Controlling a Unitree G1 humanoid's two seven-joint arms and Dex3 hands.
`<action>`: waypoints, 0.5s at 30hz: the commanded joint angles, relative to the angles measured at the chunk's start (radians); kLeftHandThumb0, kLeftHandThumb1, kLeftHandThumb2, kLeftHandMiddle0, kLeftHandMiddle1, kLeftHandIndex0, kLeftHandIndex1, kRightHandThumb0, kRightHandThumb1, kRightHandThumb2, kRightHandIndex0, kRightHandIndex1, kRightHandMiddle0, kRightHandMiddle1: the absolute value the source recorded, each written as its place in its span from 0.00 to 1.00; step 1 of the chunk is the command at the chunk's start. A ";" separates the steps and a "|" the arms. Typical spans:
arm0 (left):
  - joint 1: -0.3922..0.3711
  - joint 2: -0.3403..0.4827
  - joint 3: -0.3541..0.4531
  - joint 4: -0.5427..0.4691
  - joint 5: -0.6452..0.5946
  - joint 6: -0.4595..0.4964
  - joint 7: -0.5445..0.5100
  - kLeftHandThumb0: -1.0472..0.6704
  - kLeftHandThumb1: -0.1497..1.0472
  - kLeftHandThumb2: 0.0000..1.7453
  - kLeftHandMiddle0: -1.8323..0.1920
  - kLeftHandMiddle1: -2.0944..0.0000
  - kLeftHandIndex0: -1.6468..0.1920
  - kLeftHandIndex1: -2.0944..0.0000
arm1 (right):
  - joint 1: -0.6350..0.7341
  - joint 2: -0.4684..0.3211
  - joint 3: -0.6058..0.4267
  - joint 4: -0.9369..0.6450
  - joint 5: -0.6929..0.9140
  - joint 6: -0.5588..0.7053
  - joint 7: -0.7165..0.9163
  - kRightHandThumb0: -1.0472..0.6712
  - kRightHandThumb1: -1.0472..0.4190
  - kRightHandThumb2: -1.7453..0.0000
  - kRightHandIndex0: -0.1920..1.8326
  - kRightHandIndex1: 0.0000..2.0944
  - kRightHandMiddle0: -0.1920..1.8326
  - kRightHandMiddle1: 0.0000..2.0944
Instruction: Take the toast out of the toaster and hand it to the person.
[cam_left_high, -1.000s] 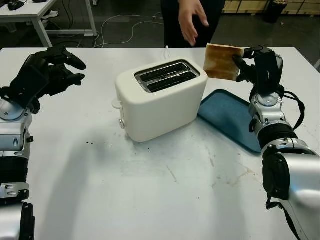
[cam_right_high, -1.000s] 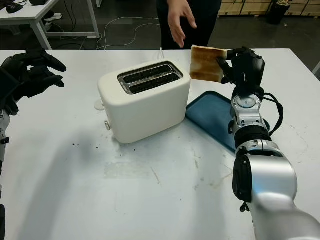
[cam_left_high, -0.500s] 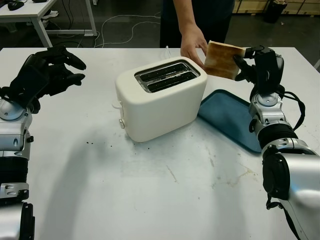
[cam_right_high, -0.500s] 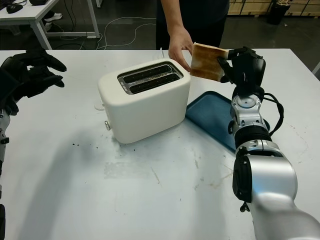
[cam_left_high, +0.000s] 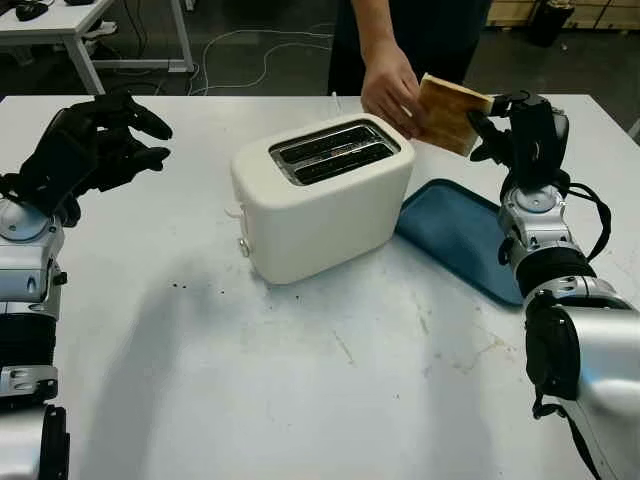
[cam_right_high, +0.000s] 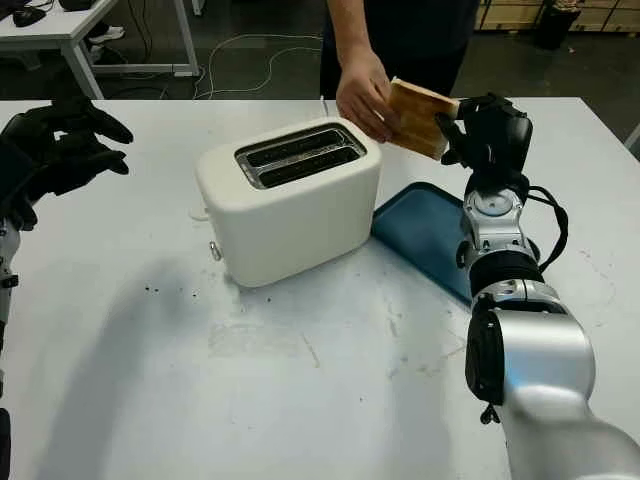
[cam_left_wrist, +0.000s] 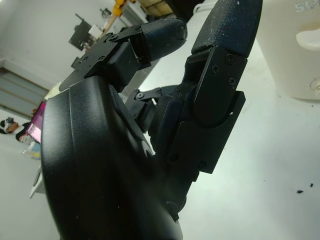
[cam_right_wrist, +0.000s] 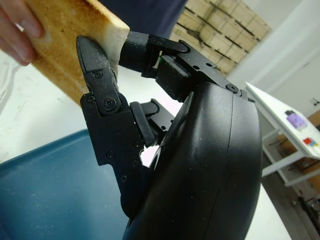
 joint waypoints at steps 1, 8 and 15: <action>-0.002 -0.005 -0.001 -0.002 0.007 -0.007 0.006 0.00 0.85 0.00 0.56 0.39 0.55 0.45 | -0.009 -0.001 0.001 0.000 0.001 -0.003 0.003 0.37 0.12 1.00 0.62 0.72 0.61 0.62; -0.001 -0.005 -0.001 -0.001 0.008 -0.007 0.006 0.00 0.85 0.00 0.56 0.39 0.56 0.44 | -0.003 -0.002 -0.001 -0.003 0.005 -0.019 0.025 0.37 0.13 1.00 0.63 0.73 0.61 0.61; 0.001 -0.007 -0.002 0.000 0.008 -0.004 0.008 0.00 0.85 0.00 0.56 0.39 0.56 0.44 | 0.005 -0.025 0.038 0.001 -0.036 -0.043 0.089 0.30 0.12 1.00 0.61 0.73 0.62 0.59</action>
